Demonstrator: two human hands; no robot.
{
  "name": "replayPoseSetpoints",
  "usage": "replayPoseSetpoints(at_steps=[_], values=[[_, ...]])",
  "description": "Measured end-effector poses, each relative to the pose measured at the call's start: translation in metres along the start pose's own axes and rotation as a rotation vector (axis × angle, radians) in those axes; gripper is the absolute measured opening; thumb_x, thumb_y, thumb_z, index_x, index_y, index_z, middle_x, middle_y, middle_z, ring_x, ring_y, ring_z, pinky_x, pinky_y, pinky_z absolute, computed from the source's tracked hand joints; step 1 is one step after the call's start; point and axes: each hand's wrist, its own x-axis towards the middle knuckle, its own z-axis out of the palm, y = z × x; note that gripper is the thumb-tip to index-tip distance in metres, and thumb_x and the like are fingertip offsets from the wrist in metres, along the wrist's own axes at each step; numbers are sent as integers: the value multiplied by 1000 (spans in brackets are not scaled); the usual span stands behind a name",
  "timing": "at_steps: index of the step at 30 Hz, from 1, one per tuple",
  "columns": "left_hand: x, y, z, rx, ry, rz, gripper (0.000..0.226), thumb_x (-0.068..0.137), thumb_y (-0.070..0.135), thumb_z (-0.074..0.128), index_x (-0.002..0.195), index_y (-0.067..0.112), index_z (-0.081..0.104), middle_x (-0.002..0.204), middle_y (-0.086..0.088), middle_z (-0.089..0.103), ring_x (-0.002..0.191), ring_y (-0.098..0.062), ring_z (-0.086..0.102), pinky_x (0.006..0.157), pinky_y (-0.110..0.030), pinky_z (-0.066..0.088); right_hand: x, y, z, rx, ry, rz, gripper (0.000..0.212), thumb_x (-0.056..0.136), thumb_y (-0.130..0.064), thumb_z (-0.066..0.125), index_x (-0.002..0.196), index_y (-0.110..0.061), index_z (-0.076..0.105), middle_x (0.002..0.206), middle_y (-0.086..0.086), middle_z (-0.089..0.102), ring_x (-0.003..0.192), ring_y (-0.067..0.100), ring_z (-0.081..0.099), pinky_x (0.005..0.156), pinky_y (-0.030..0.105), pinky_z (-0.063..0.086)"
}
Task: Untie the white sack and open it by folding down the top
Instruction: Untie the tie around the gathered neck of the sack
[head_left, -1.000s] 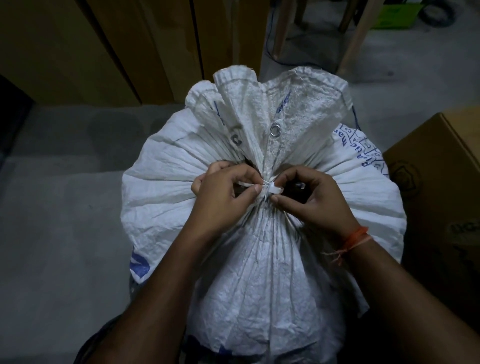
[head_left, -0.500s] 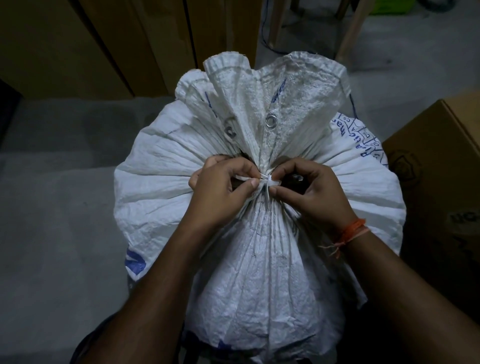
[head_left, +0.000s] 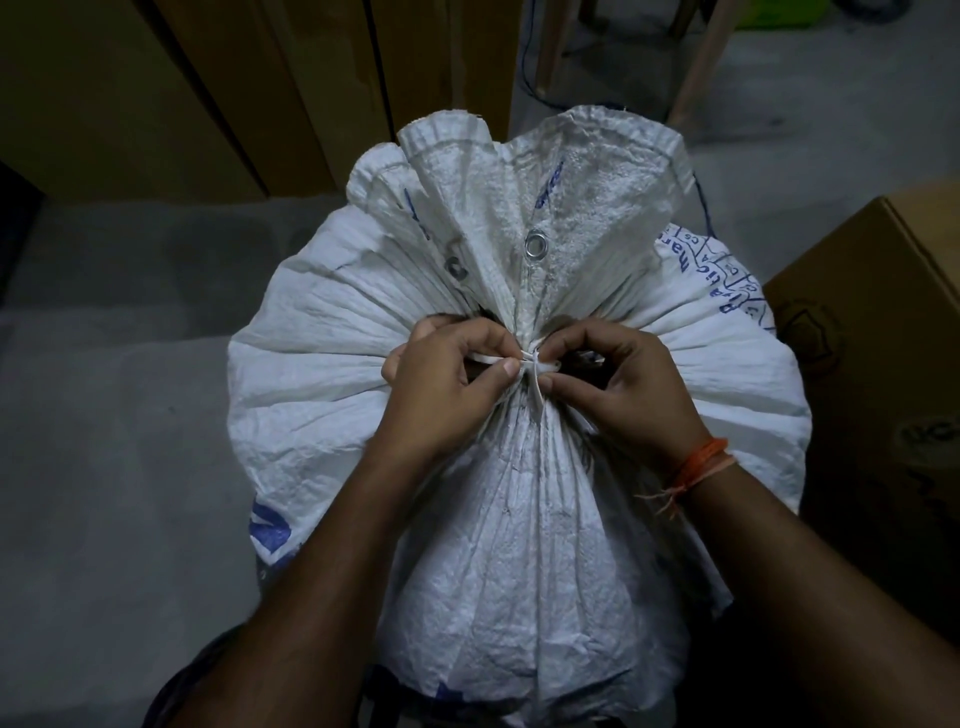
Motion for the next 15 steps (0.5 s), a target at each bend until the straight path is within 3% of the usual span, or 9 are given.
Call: replayPoseSetpoints(at_steps=[7,15], values=[[1,-3,4,-8,17,-6,15,80,47,70,78,62,68,96,55,57,117,-16,61,110,-64,46,0,2,1,1,13,11,17,76,-16,85,89,-11,76,91,7,77,88,28,75,86,54,60],[0,-2,4,17,19,14,13,82,44,69,75,54,64,95,57,57,116,-12,59,112,-64,43,-1,1,3,-40,24,7,17,75,-20,84,88,-14,76,90,4,77,87,24,75,84,52,60]])
